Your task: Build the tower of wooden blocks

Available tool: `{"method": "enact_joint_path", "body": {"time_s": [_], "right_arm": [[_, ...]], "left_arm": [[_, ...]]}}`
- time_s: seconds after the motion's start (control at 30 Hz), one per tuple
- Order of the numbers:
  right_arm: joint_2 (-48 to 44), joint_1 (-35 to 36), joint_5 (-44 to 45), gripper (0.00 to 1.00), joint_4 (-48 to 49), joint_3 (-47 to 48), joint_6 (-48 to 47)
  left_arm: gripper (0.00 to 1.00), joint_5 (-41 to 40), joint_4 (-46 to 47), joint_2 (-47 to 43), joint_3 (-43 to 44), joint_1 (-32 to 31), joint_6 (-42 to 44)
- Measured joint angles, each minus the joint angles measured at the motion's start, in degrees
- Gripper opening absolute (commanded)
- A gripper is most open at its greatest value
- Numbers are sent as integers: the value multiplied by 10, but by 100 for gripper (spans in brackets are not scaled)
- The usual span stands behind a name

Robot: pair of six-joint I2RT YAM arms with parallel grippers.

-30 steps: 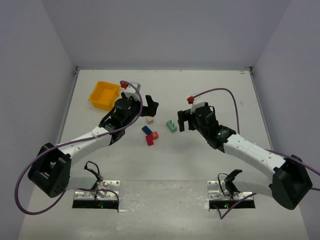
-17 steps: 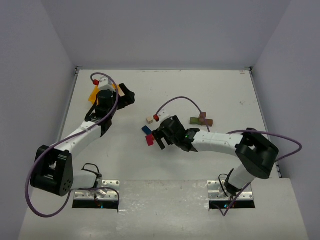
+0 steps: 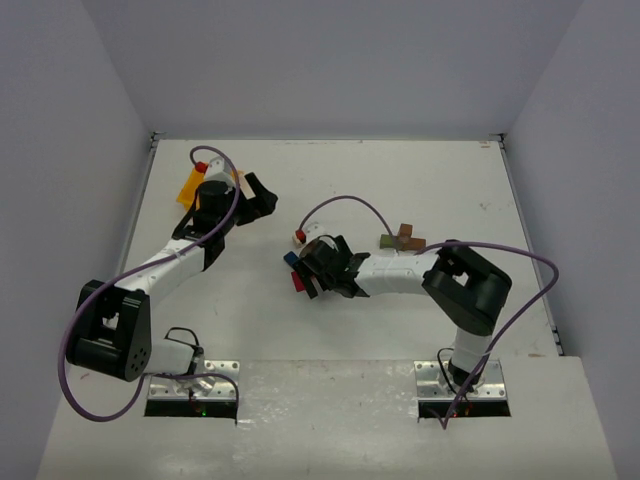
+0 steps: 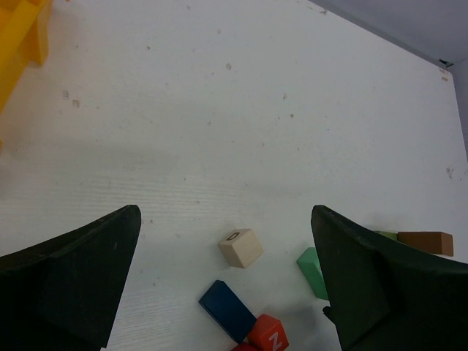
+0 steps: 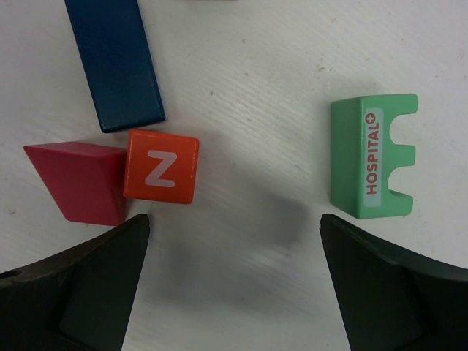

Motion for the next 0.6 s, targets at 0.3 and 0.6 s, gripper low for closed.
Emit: {"method": "enact_joint_path", "body": {"time_s": [0.3,0.6], "right_arm": [[34,0,-17,89,7,38,4],[50,4,-31,58,22,58,23]], "left_arm": [[100,8,0,1,0,0,0],[100,14,0,2,0,0,0]]}}
